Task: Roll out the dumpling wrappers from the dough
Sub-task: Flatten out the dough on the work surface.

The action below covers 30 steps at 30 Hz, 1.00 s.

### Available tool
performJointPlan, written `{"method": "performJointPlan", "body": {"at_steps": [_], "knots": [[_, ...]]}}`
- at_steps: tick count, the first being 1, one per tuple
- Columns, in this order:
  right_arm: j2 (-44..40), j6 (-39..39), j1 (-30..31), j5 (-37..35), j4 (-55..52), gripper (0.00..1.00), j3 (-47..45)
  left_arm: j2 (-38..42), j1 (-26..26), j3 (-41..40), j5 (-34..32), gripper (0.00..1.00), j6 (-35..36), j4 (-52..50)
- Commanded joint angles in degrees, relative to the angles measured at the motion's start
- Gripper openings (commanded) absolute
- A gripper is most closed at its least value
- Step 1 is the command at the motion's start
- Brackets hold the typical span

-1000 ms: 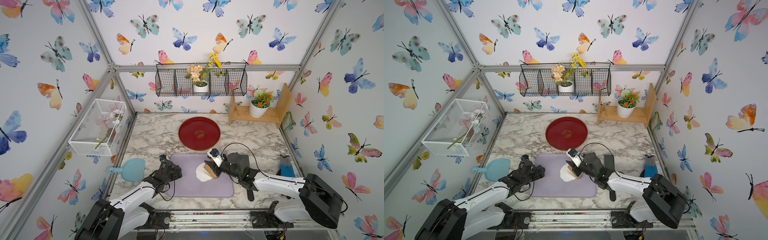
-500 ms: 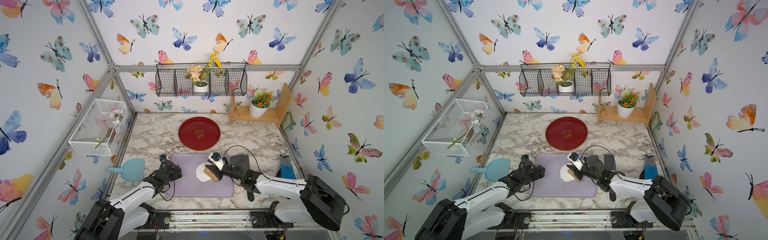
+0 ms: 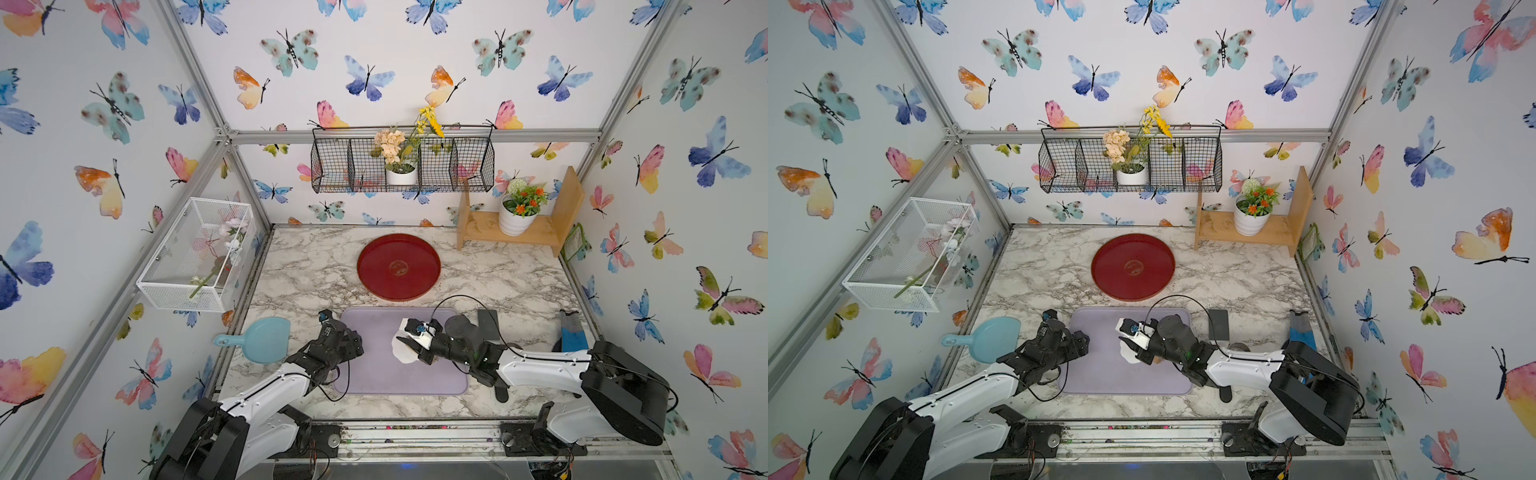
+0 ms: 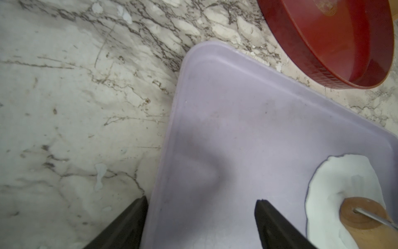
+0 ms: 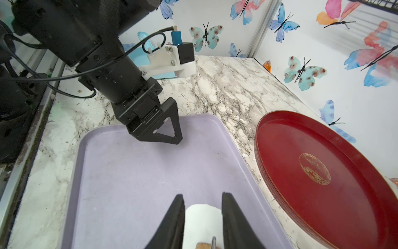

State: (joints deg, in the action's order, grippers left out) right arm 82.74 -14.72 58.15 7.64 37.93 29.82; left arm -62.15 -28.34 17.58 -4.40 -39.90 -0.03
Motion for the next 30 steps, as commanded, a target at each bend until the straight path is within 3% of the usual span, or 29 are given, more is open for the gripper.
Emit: {"method": "performJointPlan", "body": {"at_steps": [1, 12, 18, 22, 30], "knots": [[2.37, 7.83, 3.61, 3.80, -10.31, 0.01, -6.80, -0.89, -0.05, 0.28, 2.65, 0.84, -0.36, -1.24], [0.05, 5.76, 5.74, 1.67, -7.79, 0.01, -10.14, -1.00, -0.08, 0.09, 2.43, 0.84, -0.63, -1.29], [-4.56, 13.72, 5.75, -12.84, -6.73, 0.01, -7.07, -1.47, -0.12, -0.01, 1.48, 0.82, -0.53, -1.10], [-8.21, 15.77, 5.75, -20.77, -7.34, 0.01, -2.75, -1.65, -0.05, -0.05, 0.43, 0.74, -0.64, -0.81], [-9.53, 13.84, 5.71, -23.65, -4.20, 0.01, -0.56, -2.36, -0.06, -0.71, 0.34, 0.71, -0.88, 0.30]]}}
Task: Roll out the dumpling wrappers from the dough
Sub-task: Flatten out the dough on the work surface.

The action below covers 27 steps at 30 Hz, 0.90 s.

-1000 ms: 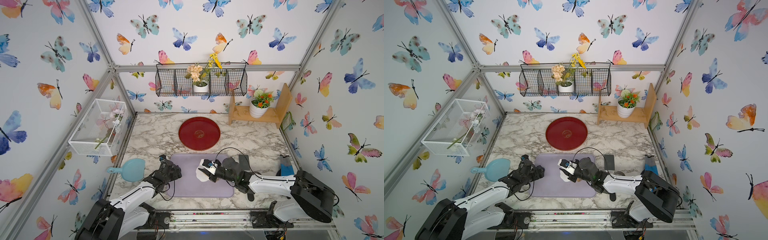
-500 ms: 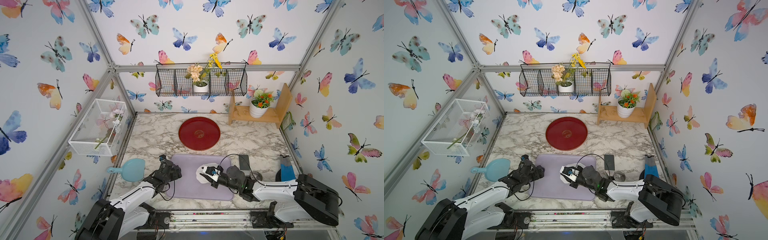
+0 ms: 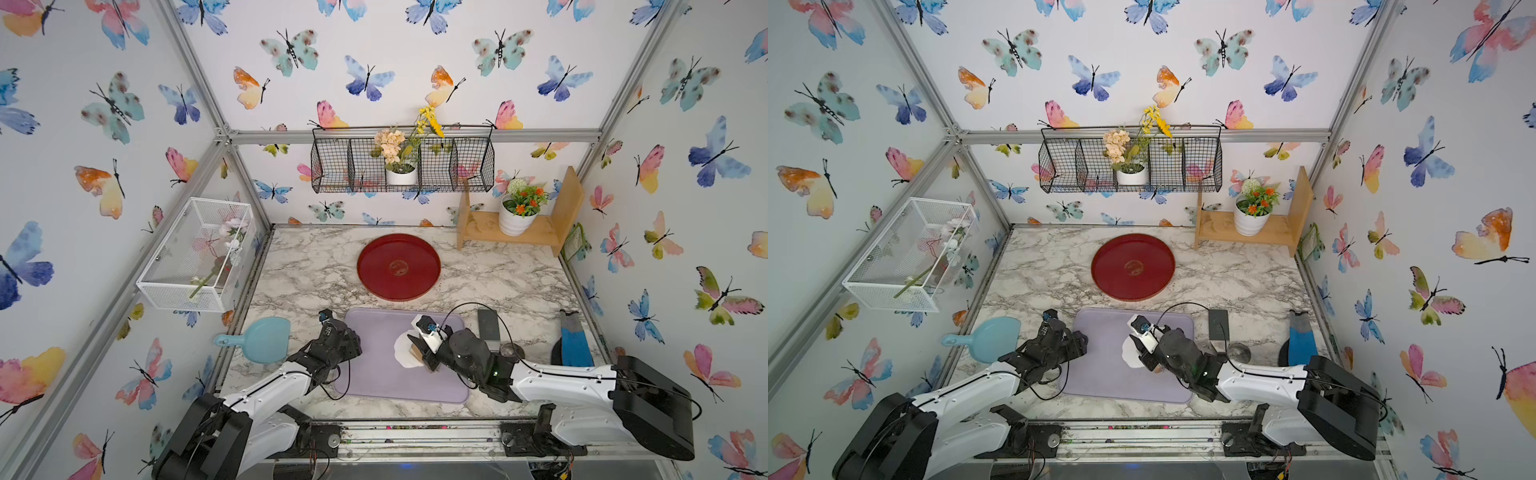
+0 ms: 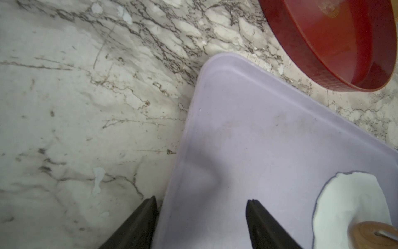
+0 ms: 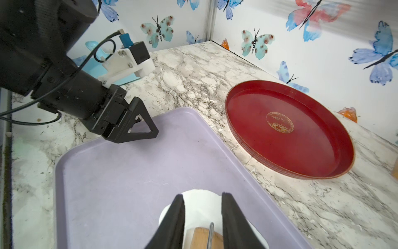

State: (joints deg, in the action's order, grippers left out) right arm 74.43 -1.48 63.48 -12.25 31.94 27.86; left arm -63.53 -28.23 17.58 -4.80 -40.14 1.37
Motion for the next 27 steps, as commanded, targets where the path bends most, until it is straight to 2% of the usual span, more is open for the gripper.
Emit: {"method": "performJointPlan", "body": {"at_steps": [1, 5, 10, 19, 27], "knots": [[-1.35, 0.55, 0.41, -4.86, 2.18, 0.01, 1.49, -0.98, -0.17, -0.66, 0.59, 0.71, -0.62, -1.15], [-1.41, -0.85, 0.33, -5.40, 4.97, 0.01, 1.13, -0.98, -0.18, -0.71, 0.58, 0.70, -0.64, -1.03], [1.57, -1.26, 0.33, -1.06, 10.87, 0.01, -0.11, -1.85, -0.19, -0.34, 0.59, 0.69, -0.63, -0.84], [6.69, -2.40, 0.33, 3.31, 9.31, 0.01, 1.48, -2.71, -0.22, 0.00, 0.93, 0.69, -0.64, -0.69], [8.00, -5.29, 0.41, 19.75, 7.68, 0.01, -1.75, -3.25, -0.20, 0.15, 1.07, 0.69, -0.69, -0.34]]}}
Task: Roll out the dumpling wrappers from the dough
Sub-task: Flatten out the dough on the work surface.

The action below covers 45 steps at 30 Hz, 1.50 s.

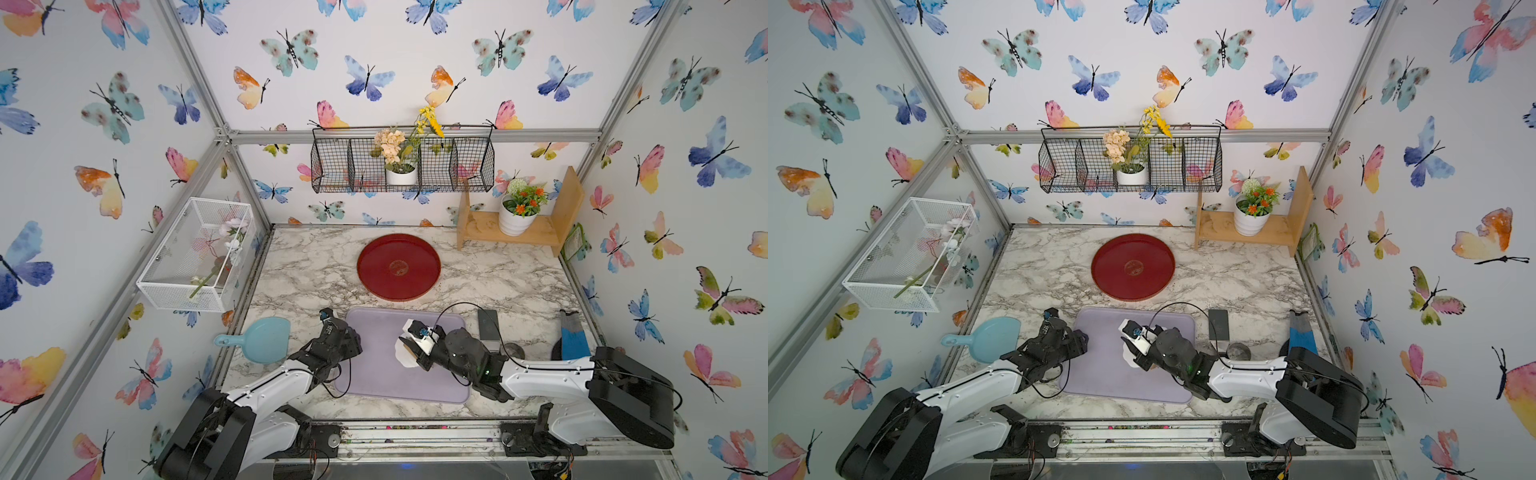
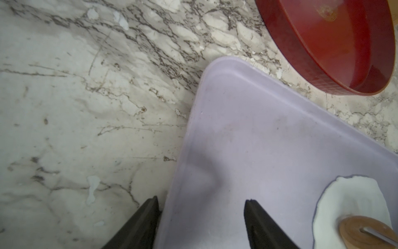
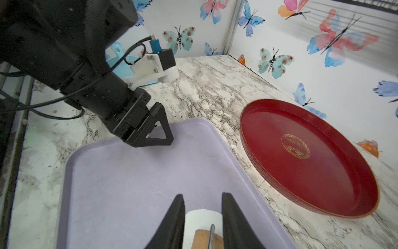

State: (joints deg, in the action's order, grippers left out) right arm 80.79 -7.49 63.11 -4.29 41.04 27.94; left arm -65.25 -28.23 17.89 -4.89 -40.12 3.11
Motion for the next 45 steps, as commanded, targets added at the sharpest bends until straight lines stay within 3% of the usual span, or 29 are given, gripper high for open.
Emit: {"method": "performJointPlan", "body": {"at_steps": [1, 18, 22, 30, 39, 45], "knots": [[1.78, 0.63, 0.78, 12.83, -1.26, 0.01, -2.54, -1.53, -0.23, -0.20, 1.11, 0.69, -0.68, -2.03], [5.26, 1.77, 0.96, 18.15, -9.90, 0.01, -3.82, -1.29, -0.17, -0.31, 0.98, 0.69, -0.94, -2.48], [5.16, 2.47, 0.96, 15.52, -9.48, 0.01, -4.57, -0.91, -0.09, -0.39, 0.99, 0.69, -1.08, -2.59], [-1.63, 9.85, 0.87, 1.53, -6.32, 0.01, -0.46, 0.43, -0.07, -0.19, 0.68, 0.69, -0.86, -3.70], [-7.77, 5.26, -1.43, -12.18, -4.43, 0.02, 4.40, 1.01, 0.02, -0.51, 0.82, 0.70, -0.71, -3.87], [-4.91, 1.77, -6.63, -8.74, -2.90, 0.02, 3.73, 1.24, 0.35, -0.90, 1.09, 0.70, -0.57, -3.57]]}}
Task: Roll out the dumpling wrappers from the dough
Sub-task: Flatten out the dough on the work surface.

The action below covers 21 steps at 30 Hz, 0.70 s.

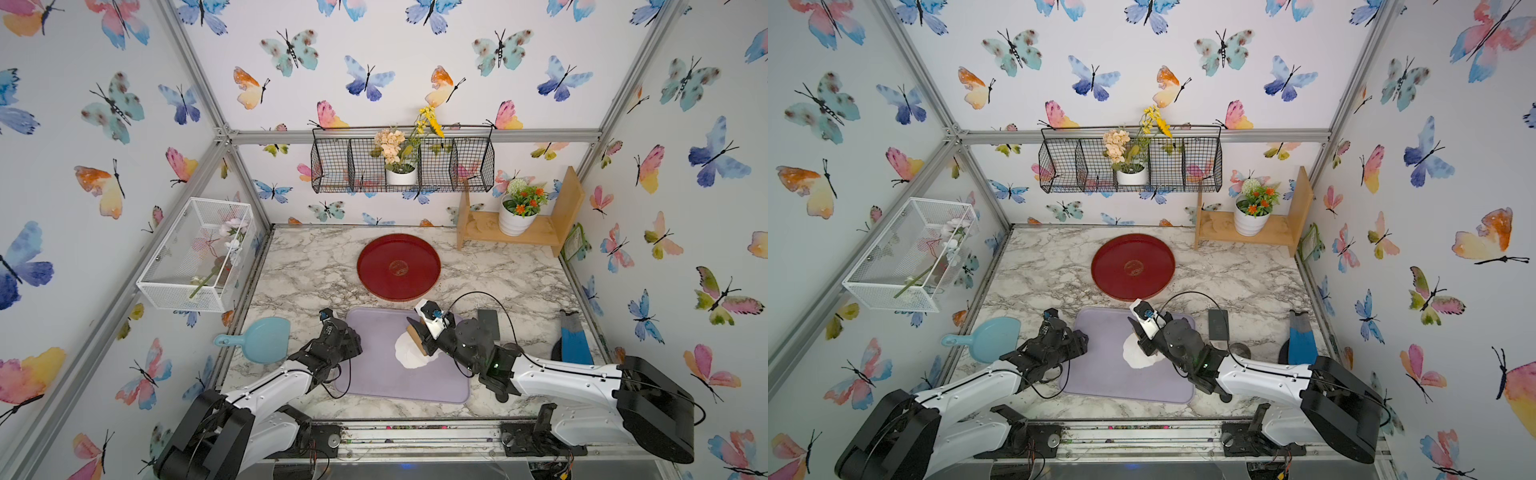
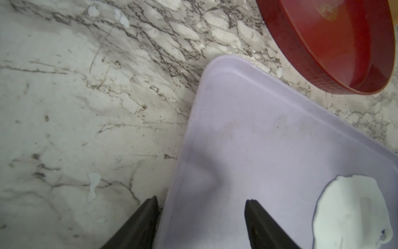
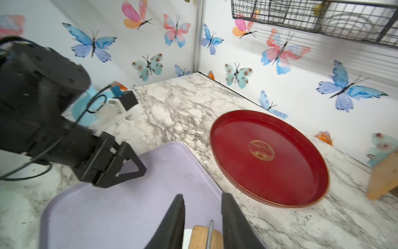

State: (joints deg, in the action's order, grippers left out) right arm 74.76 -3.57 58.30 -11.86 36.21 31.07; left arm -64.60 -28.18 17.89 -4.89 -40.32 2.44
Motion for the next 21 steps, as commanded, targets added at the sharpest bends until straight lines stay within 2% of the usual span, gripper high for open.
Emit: {"method": "performJointPlan", "body": {"at_steps": [1, 8, 17, 21], "knots": [[1.64, -2.27, -2.55, -0.09, 2.23, 0.02, 0.35, 0.53, 0.28, -0.93, 1.04, 0.70, -0.38, -2.88], [4.82, -3.45, -3.54, 5.27, 2.06, 0.02, -0.13, 0.53, 0.39, -1.01, 1.40, 0.70, -0.24, -2.84], [9.96, -2.60, -3.46, 16.45, -7.53, 0.02, 1.67, 0.11, 0.45, -0.74, 1.61, 0.70, -0.25, -2.72], [11.19, -0.95, -3.38, 19.77, -7.24, 0.02, -0.43, -0.26, 0.41, -0.48, 1.60, 0.70, -0.13, -2.69]]}}
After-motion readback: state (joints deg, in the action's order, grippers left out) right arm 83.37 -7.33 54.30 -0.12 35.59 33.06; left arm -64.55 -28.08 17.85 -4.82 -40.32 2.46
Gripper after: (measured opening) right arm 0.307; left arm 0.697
